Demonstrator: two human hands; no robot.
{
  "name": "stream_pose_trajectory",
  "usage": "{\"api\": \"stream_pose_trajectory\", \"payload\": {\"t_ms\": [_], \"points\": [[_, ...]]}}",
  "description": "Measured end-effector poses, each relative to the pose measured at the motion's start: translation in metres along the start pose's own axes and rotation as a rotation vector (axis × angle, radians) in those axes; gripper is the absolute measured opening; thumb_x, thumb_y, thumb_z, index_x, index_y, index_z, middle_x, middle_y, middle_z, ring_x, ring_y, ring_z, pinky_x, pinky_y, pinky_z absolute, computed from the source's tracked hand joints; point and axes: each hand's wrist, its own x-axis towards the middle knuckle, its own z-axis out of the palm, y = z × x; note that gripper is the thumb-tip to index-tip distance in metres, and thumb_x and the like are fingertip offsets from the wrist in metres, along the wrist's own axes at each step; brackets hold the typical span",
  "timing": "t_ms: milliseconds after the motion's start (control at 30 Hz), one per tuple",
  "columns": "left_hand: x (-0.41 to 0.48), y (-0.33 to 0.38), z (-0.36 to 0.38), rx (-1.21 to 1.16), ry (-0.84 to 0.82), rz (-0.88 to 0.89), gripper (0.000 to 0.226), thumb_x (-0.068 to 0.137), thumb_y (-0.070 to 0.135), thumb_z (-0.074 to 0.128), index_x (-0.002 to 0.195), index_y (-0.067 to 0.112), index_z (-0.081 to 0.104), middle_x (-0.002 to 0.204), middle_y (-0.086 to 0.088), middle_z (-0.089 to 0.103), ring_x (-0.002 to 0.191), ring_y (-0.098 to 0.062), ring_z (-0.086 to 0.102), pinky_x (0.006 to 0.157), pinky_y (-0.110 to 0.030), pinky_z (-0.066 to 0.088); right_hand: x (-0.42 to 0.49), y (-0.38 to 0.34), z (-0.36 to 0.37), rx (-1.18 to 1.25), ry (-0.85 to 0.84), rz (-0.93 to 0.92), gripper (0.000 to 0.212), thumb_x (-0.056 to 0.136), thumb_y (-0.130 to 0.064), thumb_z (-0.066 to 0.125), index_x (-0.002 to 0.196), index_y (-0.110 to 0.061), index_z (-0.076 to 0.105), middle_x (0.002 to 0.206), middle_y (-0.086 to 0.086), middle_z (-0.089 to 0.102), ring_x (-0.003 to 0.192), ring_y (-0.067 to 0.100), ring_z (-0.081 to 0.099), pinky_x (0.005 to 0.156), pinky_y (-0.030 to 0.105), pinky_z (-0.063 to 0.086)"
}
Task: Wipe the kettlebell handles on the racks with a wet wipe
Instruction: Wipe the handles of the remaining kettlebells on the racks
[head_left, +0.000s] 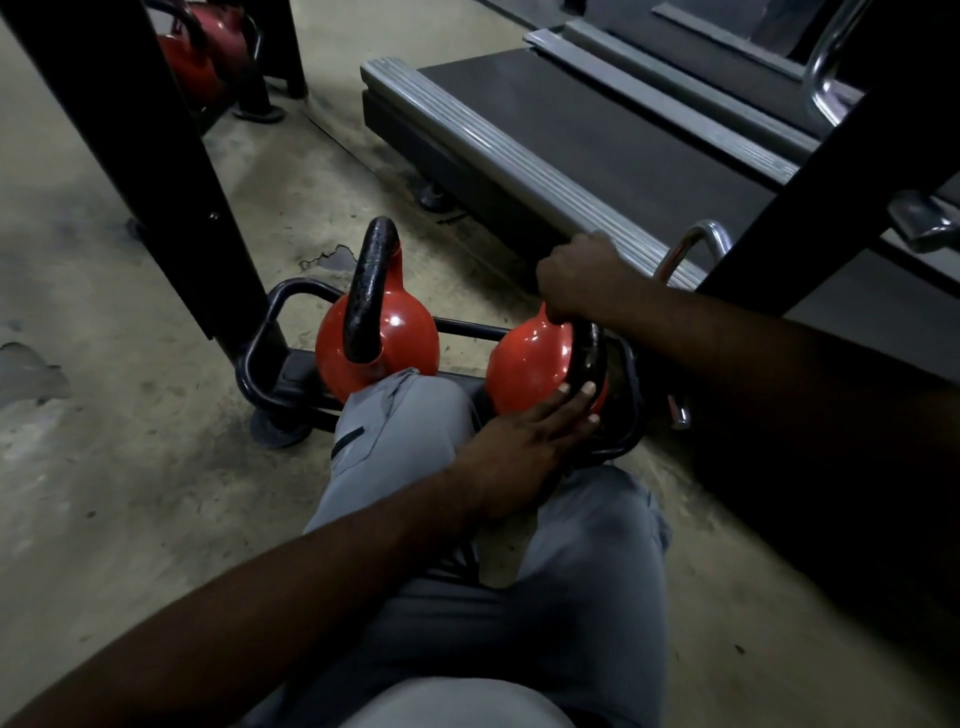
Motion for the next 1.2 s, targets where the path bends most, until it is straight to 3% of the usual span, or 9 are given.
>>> {"api": "stream_pose_trajectory", "payload": {"t_ms": [233, 400, 600, 700, 833, 933, 1000, 1100, 1200], "points": [[-0.002, -0.001, 0.005, -0.004, 0.060, -0.001, 0.074, 0.090, 0.017, 0.060, 0.155, 0.014, 0.025, 0.164, -0.006, 0.005, 0.150, -0.026, 0.016, 0.101, -0.045, 0.044, 0.018, -0.040, 0.016, -0.178, -0.207, 0.063, 0.036, 0.095, -0.035, 0.042, 0.122, -0.023, 0.063, 0.128, 0.004, 0.061, 0.120, 0.027, 0.050, 0.091, 0.034, 0.033], [0.001, -0.002, 0.002, -0.042, 0.055, -0.006, 0.074, 0.089, 0.018, 0.062, 0.154, 0.015, 0.027, 0.164, -0.004, 0.006, 0.149, -0.026, 0.019, 0.100, -0.044, 0.045, -0.017, 0.000, 0.011, 0.215, 0.152, 0.118, 0.024, 0.086, -0.030, 0.059, 0.101, -0.016, 0.071, 0.107, 0.009, 0.067, 0.100, 0.031, 0.062, 0.077, 0.033, 0.040], [0.003, 0.001, -0.005, -0.065, 0.110, -0.017, 0.065, 0.086, 0.020, 0.066, 0.146, 0.012, 0.043, 0.162, -0.005, 0.018, 0.144, -0.028, 0.032, 0.097, -0.043, 0.049, -0.040, 0.007, 0.040, 0.847, 0.424, 0.506, 0.026, 0.091, -0.035, 0.056, 0.102, -0.018, 0.072, 0.104, 0.011, 0.072, 0.101, 0.034, 0.065, 0.080, 0.034, 0.048], [0.001, -0.001, -0.001, -0.058, 0.083, -0.023, 0.058, 0.090, 0.022, 0.061, 0.146, 0.016, 0.044, 0.164, -0.002, 0.009, 0.147, -0.026, 0.025, 0.101, -0.044, 0.048, -0.021, 0.018, 0.054, 1.213, 0.219, 0.620, 0.026, 0.094, -0.024, 0.050, 0.096, -0.006, 0.069, 0.098, 0.019, 0.069, 0.093, 0.038, 0.065, 0.076, 0.035, 0.049], [0.001, -0.001, 0.002, -0.061, 0.076, -0.038, 0.062, 0.090, 0.021, 0.063, 0.147, 0.020, 0.040, 0.165, 0.003, 0.003, 0.148, -0.022, 0.022, 0.102, -0.042, 0.048, -0.028, 0.024, 0.095, 1.984, -0.258, 0.574, 0.025, 0.090, -0.013, 0.047, 0.070, -0.013, 0.062, 0.070, 0.004, 0.052, 0.059, 0.016, 0.050, 0.062, 0.027, 0.043], [0.003, -0.001, 0.001, -0.081, 0.113, -0.037, 0.060, 0.085, 0.023, 0.068, 0.142, 0.020, 0.049, 0.164, 0.003, 0.011, 0.145, -0.022, 0.031, 0.095, -0.042, 0.053, -0.022, 0.016, 0.110, 2.215, -0.292, 0.531, 0.025, 0.090, -0.021, 0.053, 0.103, -0.007, 0.070, 0.091, 0.008, 0.066, 0.088, 0.024, 0.062, 0.094, 0.037, 0.050], [0.004, -0.001, 0.001, -0.087, 0.138, -0.047, 0.055, 0.085, 0.022, 0.068, 0.138, 0.019, 0.053, 0.163, 0.002, 0.016, 0.142, -0.023, 0.036, 0.089, -0.042, 0.056, -0.006, 0.015, 0.106, 2.354, -0.260, 0.533, 0.025, 0.086, -0.017, 0.058, 0.103, -0.004, 0.070, 0.101, 0.010, 0.068, 0.092, 0.024, 0.064, 0.099, 0.038, 0.049], [0.002, -0.002, 0.002, -0.096, 0.154, -0.043, 0.053, 0.086, 0.021, 0.066, 0.137, 0.018, 0.054, 0.163, 0.003, 0.016, 0.142, -0.023, 0.037, 0.086, -0.042, 0.057, -0.004, 0.010, 0.093, 2.435, -0.288, 0.531, 0.032, 0.079, -0.011, 0.063, 0.107, 0.000, 0.071, 0.113, 0.013, 0.067, 0.088, 0.022, 0.067, 0.091, 0.035, 0.055], [0.002, -0.003, 0.001, -0.109, 0.144, -0.033, 0.054, 0.086, 0.025, 0.067, 0.137, 0.019, 0.054, 0.163, 0.004, 0.016, 0.142, -0.022, 0.037, 0.086, -0.042, 0.056, -0.030, 0.007, 0.096, 2.438, -0.319, 0.497, 0.025, 0.088, -0.014, 0.051, 0.085, -0.002, 0.073, 0.081, 0.009, 0.072, 0.072, 0.020, 0.070, 0.070, 0.029, 0.059]]}}
